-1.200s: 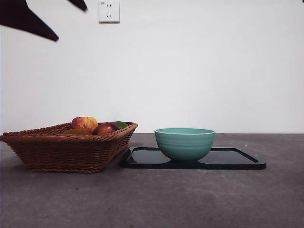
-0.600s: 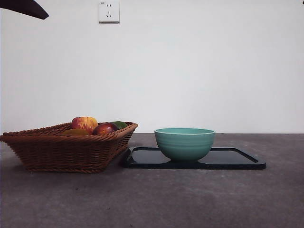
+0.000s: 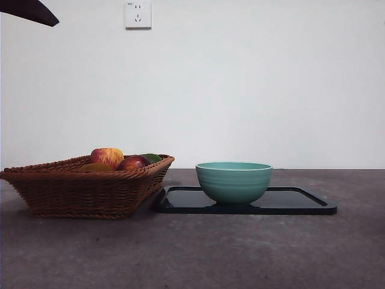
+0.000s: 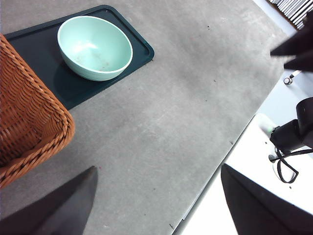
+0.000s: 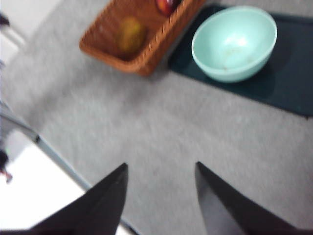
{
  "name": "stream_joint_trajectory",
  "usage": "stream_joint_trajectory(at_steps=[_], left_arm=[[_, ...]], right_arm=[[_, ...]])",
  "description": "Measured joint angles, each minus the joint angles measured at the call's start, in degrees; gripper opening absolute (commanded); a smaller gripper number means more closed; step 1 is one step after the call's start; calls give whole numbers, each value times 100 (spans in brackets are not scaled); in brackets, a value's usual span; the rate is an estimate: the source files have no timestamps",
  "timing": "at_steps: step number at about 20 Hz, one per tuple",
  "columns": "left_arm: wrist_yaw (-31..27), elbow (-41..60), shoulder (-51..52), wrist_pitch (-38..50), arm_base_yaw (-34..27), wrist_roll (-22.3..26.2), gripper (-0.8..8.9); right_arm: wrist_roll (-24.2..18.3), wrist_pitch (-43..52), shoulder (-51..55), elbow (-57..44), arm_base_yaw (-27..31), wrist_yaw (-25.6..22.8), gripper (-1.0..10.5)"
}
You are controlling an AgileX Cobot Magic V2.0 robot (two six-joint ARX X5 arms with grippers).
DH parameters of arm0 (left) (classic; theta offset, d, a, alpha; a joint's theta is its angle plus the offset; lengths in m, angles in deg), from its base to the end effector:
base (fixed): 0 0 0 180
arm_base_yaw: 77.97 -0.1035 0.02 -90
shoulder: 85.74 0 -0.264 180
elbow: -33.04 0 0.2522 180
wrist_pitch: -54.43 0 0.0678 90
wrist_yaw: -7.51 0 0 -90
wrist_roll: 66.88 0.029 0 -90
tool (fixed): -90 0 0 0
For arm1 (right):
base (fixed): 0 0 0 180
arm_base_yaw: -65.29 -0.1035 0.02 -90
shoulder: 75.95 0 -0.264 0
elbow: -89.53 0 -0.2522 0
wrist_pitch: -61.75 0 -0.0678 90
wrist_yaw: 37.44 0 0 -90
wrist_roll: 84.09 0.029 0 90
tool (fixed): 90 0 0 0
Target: Pick up the wifruite, put it on the bowl, pick up the plate, put it on desk
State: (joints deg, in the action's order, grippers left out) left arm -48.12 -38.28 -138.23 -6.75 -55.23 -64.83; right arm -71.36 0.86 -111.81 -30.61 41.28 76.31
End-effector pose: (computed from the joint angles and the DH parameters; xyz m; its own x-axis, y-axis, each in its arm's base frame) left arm 0.1465 -0.0792 0.3325 0.3444 -0.7565 -0.5560 0.7256 0.5903 -0.3536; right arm 0.0975 0.0562 0.3041 0.5048 0.6658 -0.5494 -0.5295 0.7415 0.4121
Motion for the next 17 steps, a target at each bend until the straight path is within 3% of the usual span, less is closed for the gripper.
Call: stream_joint_trajectory(at_steps=[3,6,17], left_arm=[[0,0,0,0,0,0,403],[0,0,0,2,0,2,403],[0,0,0,2,0,2,403]], right_arm=[[367,420,-341,70,2,-214,259],[428,476,-1058,544,28,-643,278],[-33,540,-4411,2656,457,-1047,277]])
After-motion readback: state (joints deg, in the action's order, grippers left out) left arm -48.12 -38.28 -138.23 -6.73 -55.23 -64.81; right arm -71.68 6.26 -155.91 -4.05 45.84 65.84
